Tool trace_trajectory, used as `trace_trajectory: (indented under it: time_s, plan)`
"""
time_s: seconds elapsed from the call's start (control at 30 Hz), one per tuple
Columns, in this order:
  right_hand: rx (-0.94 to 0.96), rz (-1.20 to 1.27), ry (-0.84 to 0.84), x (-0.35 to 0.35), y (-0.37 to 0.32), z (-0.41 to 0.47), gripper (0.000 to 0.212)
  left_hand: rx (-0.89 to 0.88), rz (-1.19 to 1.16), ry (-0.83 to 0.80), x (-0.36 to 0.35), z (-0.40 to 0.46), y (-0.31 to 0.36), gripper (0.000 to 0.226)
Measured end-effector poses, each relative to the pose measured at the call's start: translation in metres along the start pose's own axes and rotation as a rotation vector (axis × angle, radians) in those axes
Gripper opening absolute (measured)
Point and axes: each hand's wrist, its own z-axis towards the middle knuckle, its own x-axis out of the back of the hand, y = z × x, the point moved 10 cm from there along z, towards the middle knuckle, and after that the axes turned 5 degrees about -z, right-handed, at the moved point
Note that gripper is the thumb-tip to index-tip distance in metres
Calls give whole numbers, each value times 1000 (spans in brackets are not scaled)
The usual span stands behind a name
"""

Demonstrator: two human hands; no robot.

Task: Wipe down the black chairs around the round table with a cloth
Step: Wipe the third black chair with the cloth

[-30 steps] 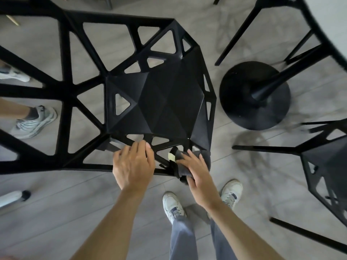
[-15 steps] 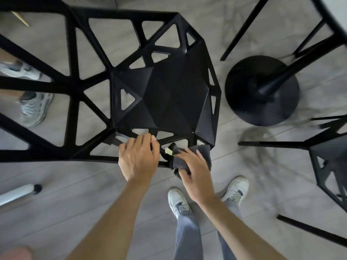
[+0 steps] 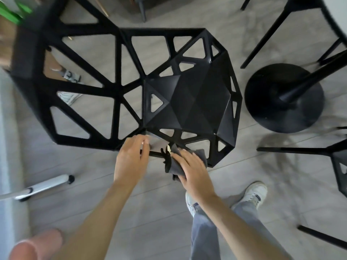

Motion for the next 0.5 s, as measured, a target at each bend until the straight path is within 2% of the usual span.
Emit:
trace_trajectory:
  time_s: [0.1,0.2,0.3,0.4,0.5]
  plan:
    - [-85,-51,-83,4,34,-2,73,-92,36,43,36,-3,7,14]
    - [-86,-60,-121,8,45,-2,69,-272,188,195,87,-5,29,13]
    - [-95,-27,-109,12,44,-3,70,-350,335,362,145,5,49,15]
    - [-103,-10,-90,15,48,-7,73,-306,425,472,196,36,51,26]
    - [-111,-47,-117,16,60,-10,74,-173,439,418,222,80,34,48]
